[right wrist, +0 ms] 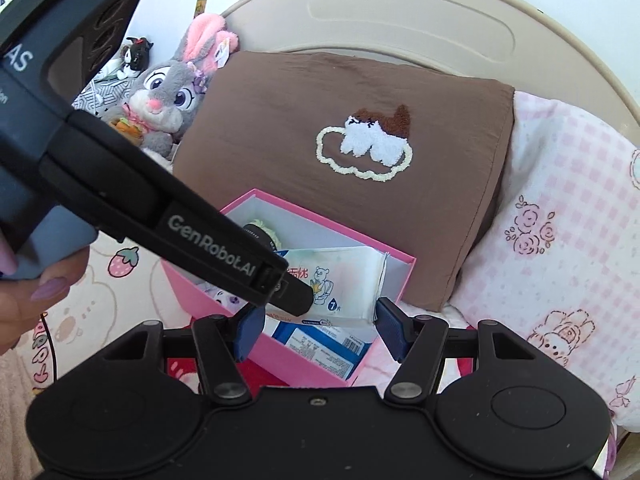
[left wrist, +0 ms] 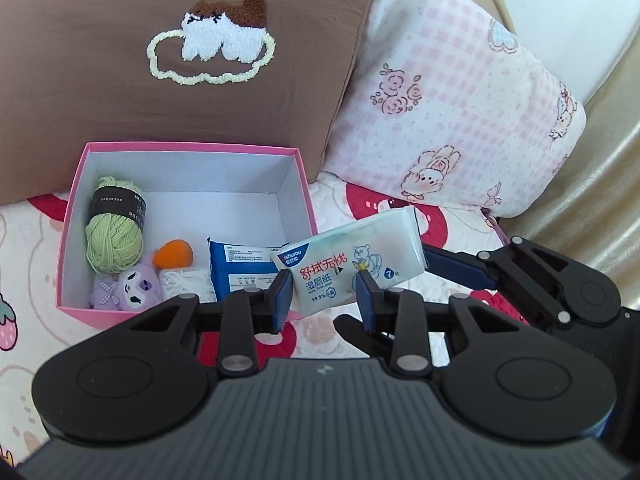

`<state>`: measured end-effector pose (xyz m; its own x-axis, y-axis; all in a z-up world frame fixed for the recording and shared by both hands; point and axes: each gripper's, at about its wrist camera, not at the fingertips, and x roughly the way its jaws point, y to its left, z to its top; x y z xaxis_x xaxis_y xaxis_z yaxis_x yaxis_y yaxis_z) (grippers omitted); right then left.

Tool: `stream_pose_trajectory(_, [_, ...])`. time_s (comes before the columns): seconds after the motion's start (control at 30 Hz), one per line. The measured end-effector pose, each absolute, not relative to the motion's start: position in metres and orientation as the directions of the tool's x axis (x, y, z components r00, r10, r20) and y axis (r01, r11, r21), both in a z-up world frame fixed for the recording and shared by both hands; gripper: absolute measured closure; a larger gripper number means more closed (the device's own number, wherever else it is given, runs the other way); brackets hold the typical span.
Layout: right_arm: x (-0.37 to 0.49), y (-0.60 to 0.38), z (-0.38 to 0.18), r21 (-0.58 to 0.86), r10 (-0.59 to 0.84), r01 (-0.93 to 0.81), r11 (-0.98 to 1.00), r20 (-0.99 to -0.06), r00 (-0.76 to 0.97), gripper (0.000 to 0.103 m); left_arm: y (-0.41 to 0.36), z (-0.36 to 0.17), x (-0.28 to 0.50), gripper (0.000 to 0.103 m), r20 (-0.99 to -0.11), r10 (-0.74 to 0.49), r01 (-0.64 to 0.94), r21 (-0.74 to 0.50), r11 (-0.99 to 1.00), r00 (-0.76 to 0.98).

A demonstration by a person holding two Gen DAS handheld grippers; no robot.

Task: Organize objects
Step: 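Lower the wipes packet into the pink box beside the yarn ball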

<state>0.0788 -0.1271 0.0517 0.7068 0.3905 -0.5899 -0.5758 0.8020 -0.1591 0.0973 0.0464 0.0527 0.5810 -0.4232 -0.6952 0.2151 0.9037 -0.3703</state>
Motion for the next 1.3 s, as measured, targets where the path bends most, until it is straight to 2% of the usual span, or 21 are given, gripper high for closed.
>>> stream_pose_trajectory(0.17, [0.097,-0.118,0.054,-0.167,0.395,-0.576,0.800,-0.576,0.715,0.037,0.055,0.057,0.117,0.071,-0.683,-0.421,0.209,-0.375,0.903,0.596])
stream_pose_trajectory(0.4, [0.127,-0.094,0.050,-0.174,0.409,-0.617,0.767,-0.609,0.680,0.049,0.069,0.049,0.131,0.071,-0.662,-0.350,0.190,-0.303,0.934,0.663])
stream_pose_trajectory(0.6, [0.148,-0.072,0.026,-0.162,0.422,-0.662,0.732,-0.655,0.627,0.056,0.091,0.025,0.151,0.071,-0.677,-0.334,0.158,-0.309,0.938,0.656])
stream_pose_trajectory(0.93, [0.209,-0.037,-0.023,-0.037,0.456,-0.693,0.720,-0.728,0.512,0.058,0.131,-0.035,0.204,0.071,-0.707,-0.339,0.076,-0.376,0.923,0.620])
stream_pose_trajectory(1.3, [0.267,-0.006,-0.081,0.075,0.418,-0.644,0.761,-0.816,0.399,0.058,0.141,-0.085,0.243,0.072,-0.728,-0.282,0.024,-0.343,0.939,0.625])
